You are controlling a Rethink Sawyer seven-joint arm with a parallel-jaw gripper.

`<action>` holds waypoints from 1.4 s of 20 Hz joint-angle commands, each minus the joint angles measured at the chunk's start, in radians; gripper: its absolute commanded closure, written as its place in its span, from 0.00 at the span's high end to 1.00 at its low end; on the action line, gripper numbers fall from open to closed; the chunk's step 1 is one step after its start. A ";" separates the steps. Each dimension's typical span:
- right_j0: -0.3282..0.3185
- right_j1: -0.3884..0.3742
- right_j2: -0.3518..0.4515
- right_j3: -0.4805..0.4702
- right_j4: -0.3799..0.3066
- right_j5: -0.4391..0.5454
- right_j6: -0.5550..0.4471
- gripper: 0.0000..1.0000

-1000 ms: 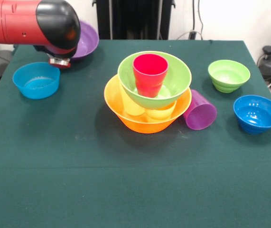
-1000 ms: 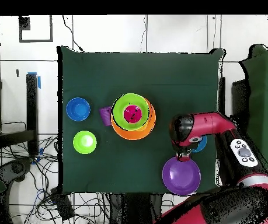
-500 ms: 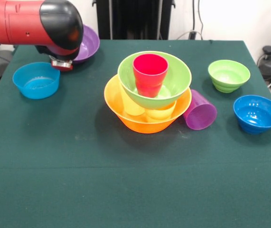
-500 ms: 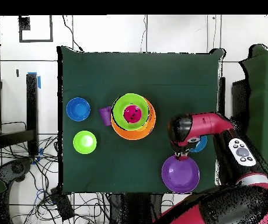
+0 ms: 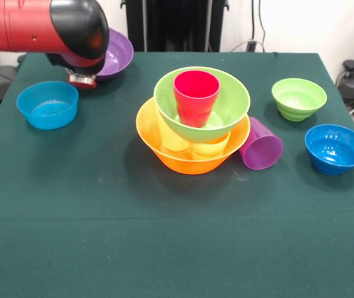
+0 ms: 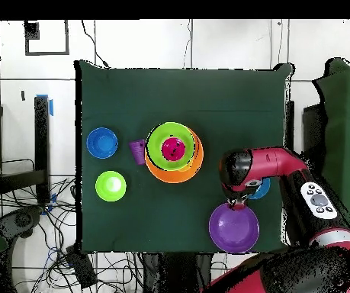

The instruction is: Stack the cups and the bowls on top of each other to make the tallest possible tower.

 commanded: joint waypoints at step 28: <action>0.067 -0.181 0.117 -0.194 0.346 0.162 -0.020 0.00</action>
